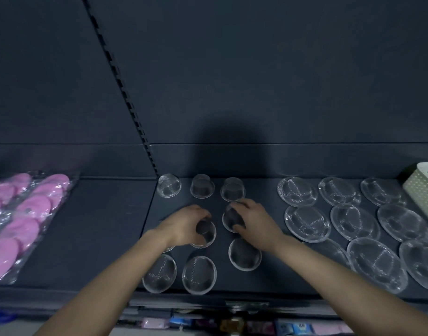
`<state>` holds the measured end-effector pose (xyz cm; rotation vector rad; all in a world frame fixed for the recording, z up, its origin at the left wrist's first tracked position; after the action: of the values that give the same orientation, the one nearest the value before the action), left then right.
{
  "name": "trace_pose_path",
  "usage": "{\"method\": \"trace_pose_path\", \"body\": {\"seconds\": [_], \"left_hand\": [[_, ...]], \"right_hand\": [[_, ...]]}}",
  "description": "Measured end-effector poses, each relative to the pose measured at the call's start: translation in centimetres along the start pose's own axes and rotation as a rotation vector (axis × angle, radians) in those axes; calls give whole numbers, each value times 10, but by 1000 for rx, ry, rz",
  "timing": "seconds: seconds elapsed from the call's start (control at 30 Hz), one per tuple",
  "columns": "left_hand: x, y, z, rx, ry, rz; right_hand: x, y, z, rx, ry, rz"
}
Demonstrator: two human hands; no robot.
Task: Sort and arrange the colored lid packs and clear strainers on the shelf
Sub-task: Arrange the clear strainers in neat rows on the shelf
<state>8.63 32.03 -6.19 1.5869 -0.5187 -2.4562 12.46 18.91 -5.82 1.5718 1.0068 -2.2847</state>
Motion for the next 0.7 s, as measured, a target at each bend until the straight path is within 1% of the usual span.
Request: {"method": "trace_pose_path", "body": {"seconds": [0.13,0.2,0.33,0.53,0.7], "left_hand": [[-15,-18,-7,-92,151,134],[-20,-26,-10,-135,199,177],[-23,-33,-19,-141,214,187],[-25,-36,-27,-118,223,194],[-25,-36,-24,-118,207,156]], "right_hand": [[-3,3,-12,54,0,7],[-3,6,-19,69,-4,-7],[2,11,-32,87,-38,-15],[1,14,-43,111,-33,-26],[3,12,-39,130,-30,-26]]}}
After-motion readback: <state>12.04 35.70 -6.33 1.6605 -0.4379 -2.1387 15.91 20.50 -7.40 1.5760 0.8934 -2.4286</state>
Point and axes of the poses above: each hand's wrist, its own z-axis away from the middle knuckle, its own x-axis out of the palm, y = z × x, the point moved 10 cm from there along -z, towards the middle knuckle, and after that the axes turned 6 degrees about -y, right-handed, at the moved point
